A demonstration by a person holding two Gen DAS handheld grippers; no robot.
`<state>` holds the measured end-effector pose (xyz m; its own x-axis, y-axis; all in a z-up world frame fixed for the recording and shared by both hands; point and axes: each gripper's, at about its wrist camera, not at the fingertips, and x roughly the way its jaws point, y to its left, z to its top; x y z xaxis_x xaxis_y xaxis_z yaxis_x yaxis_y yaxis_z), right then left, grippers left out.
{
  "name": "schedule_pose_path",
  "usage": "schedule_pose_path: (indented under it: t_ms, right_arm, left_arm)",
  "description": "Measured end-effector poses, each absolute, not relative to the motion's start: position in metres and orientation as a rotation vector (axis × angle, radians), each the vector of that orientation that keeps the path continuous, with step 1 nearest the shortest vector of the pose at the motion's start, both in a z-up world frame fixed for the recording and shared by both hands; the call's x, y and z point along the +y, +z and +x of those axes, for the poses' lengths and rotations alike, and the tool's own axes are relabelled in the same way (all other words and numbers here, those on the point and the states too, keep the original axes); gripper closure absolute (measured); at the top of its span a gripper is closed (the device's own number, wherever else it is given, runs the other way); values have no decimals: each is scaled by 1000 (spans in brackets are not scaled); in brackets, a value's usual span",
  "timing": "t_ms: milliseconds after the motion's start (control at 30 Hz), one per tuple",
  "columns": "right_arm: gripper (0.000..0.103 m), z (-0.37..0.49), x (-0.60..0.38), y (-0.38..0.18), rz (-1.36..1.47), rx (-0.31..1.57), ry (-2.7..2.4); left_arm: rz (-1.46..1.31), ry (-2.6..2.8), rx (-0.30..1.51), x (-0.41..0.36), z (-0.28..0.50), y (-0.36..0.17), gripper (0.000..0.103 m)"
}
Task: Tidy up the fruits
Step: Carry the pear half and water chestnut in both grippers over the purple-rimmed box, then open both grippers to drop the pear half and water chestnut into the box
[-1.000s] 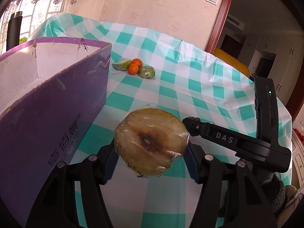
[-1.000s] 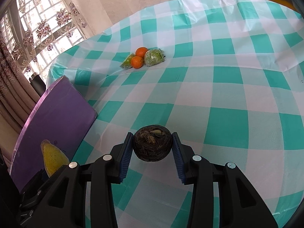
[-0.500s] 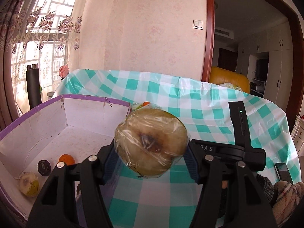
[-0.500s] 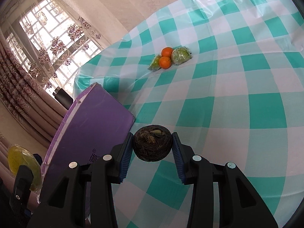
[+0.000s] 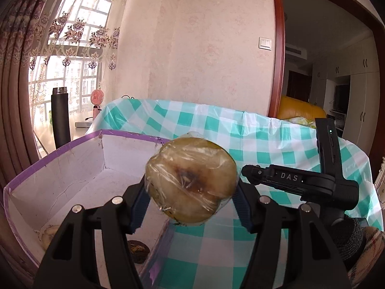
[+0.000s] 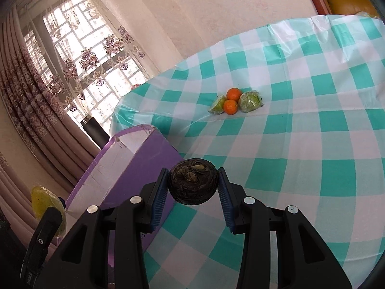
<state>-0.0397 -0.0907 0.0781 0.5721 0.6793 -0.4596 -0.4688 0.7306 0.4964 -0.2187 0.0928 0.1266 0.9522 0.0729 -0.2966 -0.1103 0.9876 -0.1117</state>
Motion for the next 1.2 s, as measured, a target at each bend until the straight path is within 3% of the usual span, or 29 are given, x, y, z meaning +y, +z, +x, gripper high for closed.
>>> schedule_pose_path:
  t_ms: [233, 467, 900, 1200]
  right_arm:
    - [63, -68, -21, 116, 178, 608, 839]
    - [63, -93, 39, 112, 8, 588, 902]
    - [62, -68, 141, 78, -589, 799, 753]
    - [47, -71, 150, 60, -728, 766, 677]
  left_arm:
    - [-103, 280, 306, 137, -245, 142, 41]
    - [-150, 410, 412, 185, -252, 113, 41]
    - [-101, 416, 848, 228, -192, 82, 41]
    - [-69, 396, 919, 228, -190, 70, 38]
